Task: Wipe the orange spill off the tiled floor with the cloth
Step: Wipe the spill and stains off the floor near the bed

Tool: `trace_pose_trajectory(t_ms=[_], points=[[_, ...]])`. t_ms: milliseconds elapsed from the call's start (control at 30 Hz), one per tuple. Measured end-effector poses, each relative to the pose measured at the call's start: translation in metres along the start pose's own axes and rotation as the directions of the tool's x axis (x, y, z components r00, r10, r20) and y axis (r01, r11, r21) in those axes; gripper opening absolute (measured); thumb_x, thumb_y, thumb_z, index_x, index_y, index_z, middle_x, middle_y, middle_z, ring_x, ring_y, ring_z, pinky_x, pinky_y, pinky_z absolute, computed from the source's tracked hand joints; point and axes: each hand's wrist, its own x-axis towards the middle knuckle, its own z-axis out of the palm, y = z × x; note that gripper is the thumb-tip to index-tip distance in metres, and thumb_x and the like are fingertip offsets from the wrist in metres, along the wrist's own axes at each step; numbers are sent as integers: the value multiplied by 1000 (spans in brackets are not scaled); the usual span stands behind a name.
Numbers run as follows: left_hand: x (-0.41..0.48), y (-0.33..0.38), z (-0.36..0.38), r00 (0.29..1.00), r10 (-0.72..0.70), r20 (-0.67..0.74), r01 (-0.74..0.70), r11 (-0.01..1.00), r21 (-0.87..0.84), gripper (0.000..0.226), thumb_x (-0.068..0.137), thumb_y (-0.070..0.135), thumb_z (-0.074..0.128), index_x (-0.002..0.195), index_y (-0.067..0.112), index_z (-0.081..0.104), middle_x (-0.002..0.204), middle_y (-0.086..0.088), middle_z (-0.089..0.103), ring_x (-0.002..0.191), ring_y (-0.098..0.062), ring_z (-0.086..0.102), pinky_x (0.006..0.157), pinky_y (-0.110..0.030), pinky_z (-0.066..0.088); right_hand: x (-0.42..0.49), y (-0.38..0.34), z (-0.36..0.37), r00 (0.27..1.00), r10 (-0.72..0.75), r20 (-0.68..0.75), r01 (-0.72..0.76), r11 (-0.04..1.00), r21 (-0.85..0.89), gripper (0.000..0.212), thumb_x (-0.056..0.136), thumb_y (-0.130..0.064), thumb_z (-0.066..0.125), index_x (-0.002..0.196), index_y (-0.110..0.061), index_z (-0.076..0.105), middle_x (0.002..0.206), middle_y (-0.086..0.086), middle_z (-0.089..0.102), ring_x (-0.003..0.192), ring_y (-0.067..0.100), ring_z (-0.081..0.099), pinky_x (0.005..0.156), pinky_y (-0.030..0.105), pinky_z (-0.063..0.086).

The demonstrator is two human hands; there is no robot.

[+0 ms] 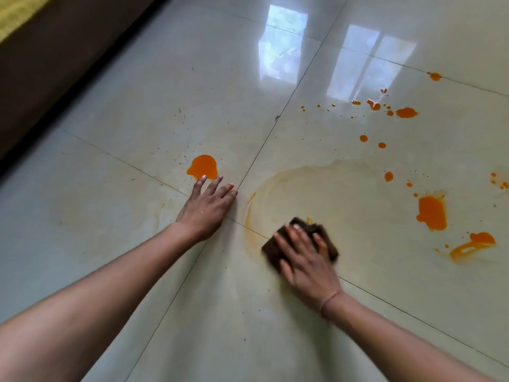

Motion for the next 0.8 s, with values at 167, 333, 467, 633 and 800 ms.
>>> trace_pose_trajectory(t_ms=[167,333,467,633,800], points=[[-10,-2,24,998,-58,40,62,992,-107,54,101,23,31,152,22,14,161,0,12,149,-22,2,117,-48,-2,94,-27,-1,948,310,-76,-309,951,24,64,85,-45,25,143,-25,45,154,5,35,144,21,26,112,45,8],[-11,1,28,997,-60,44,67,985,-162,57,102,39,26,153,21,11,162,0,7,149,-21,1,116,-48,-3,-11,11,-4,997,75,4,-75,997,-22,58,87,-43,37,142,-28,45,154,3,36,141,21,32,111,44,17],[-11,3,31,996,-78,42,84,980,-182,58,102,39,28,154,21,11,162,0,6,149,-21,0,116,-48,-2,85,-7,-7,906,416,-84,-413,909,50,66,82,-45,26,140,-23,49,152,9,39,142,25,32,110,44,8],[-17,2,25,996,-85,30,89,977,-193,60,101,43,30,153,20,12,162,-2,4,149,-22,-1,117,-48,-1,-24,-36,5,997,-74,29,75,997,-35,57,86,-42,44,142,-28,47,152,3,39,142,19,32,111,46,20],[-40,10,35,994,-110,20,112,972,-205,61,100,44,33,152,20,15,162,-3,-3,149,-23,-3,117,-47,1,62,-27,5,943,321,-91,-320,947,22,59,83,-41,36,136,-23,54,147,9,46,136,25,40,107,46,17]])
